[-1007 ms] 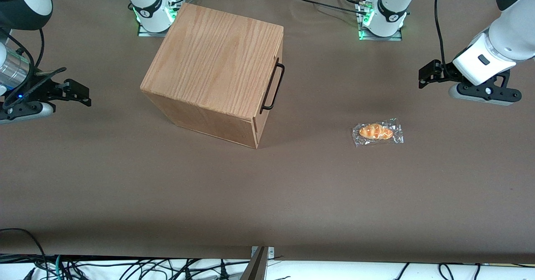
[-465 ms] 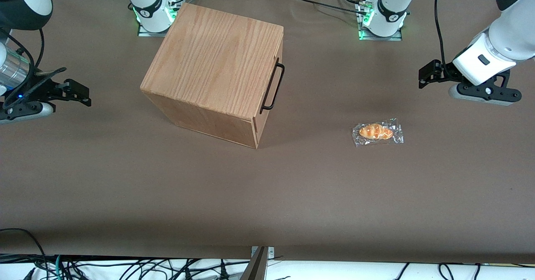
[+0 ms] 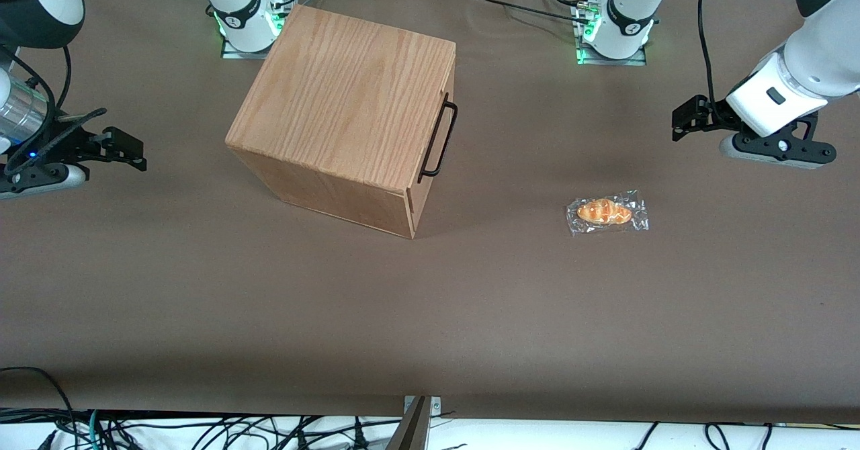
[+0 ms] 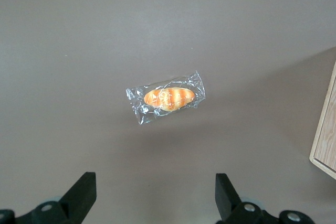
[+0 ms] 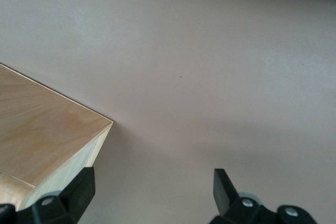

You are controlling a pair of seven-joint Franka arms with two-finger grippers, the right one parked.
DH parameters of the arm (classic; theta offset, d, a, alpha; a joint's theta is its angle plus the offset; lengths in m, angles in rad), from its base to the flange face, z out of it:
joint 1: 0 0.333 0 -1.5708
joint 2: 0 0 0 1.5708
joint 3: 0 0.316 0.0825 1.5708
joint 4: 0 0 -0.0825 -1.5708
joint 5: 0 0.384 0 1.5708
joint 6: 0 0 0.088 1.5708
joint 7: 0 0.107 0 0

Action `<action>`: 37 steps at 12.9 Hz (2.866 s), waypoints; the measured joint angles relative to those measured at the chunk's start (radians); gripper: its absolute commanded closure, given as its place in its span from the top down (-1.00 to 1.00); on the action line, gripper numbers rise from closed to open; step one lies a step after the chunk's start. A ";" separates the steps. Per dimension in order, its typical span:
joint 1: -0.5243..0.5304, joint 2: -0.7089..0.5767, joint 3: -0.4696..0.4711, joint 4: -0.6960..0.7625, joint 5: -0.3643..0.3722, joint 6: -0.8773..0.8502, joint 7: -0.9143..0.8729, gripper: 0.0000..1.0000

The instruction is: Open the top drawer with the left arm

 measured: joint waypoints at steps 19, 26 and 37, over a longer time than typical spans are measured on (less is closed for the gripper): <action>-0.033 0.029 -0.147 0.012 -0.020 -0.002 -0.005 1.00; -0.179 0.218 -0.174 0.062 -0.195 0.114 -0.008 1.00; -0.357 0.418 -0.178 0.108 -0.196 0.320 -0.014 1.00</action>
